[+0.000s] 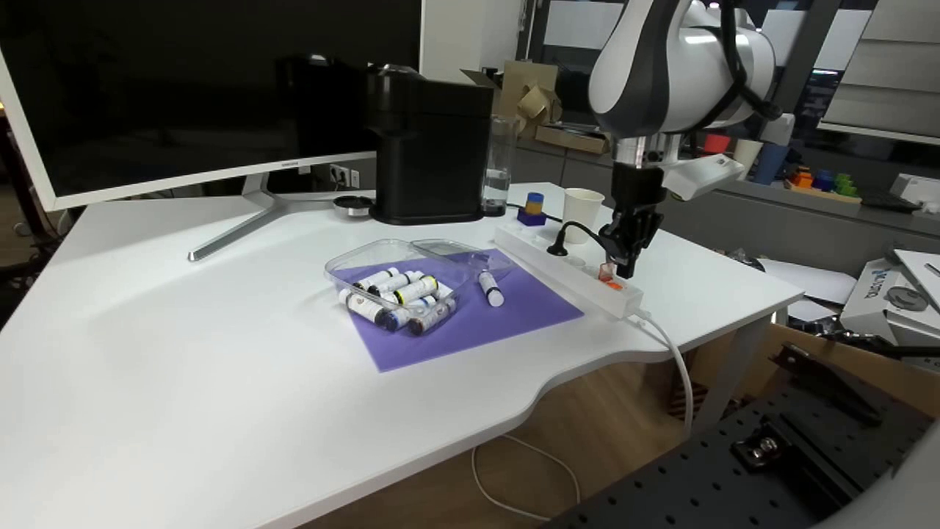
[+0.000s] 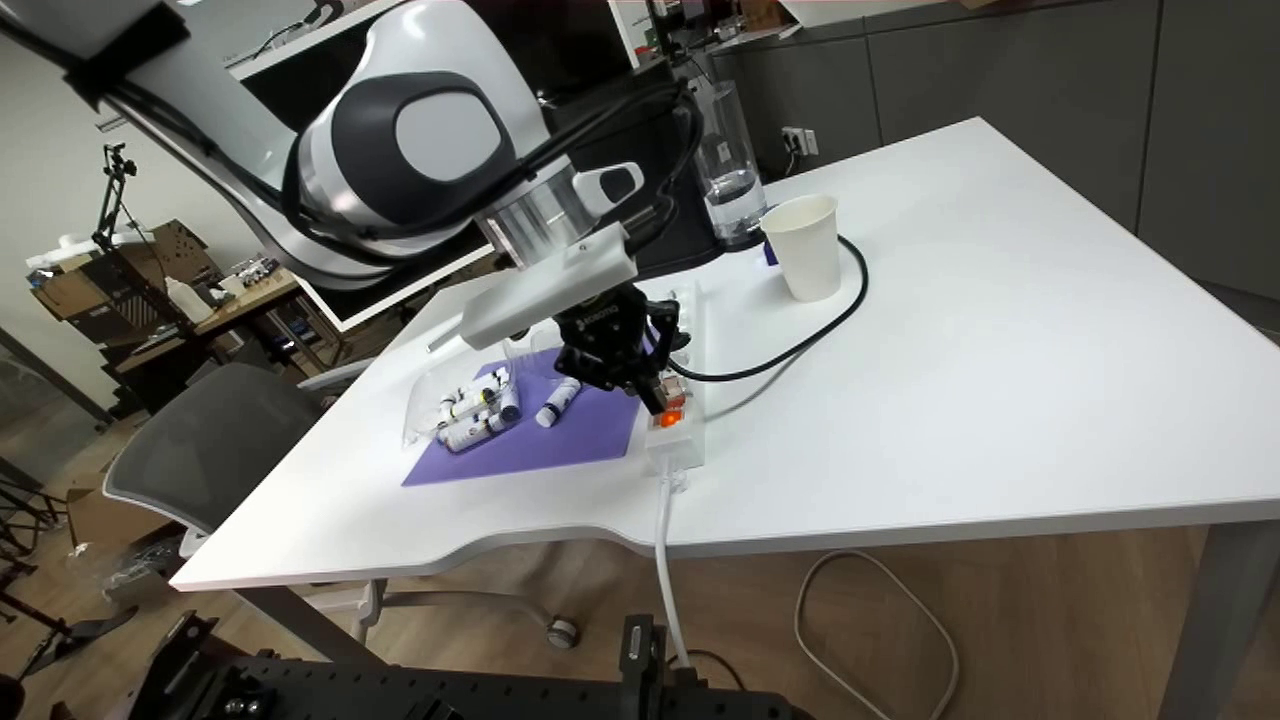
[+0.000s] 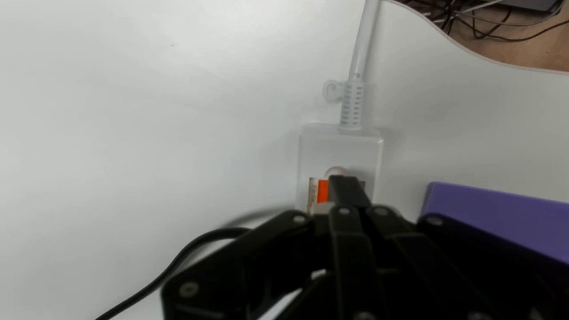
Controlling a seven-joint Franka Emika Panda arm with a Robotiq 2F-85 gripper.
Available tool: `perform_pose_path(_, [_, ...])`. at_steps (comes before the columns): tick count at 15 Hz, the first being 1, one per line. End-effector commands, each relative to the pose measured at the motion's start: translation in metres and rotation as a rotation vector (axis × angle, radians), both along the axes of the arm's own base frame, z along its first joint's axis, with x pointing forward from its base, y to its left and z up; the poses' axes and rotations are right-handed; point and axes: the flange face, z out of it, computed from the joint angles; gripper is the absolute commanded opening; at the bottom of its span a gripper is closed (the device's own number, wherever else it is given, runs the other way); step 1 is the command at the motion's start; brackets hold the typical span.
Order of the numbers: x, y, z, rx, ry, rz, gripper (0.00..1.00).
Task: Open the box then turn off the big switch on the adapter
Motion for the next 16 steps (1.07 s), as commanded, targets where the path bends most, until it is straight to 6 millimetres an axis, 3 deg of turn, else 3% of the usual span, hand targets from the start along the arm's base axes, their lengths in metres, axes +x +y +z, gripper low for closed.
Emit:
perform_pose_path(1, [0.016, -0.006, -0.008, -0.003, 0.029, 0.008, 0.00])
perform_pose_path(8, [0.037, 0.006, -0.025, 0.003, 0.036, 0.131, 0.00])
perform_pose_path(16, [0.026, 0.007, -0.025, -0.019, -0.017, 0.138, 0.00])
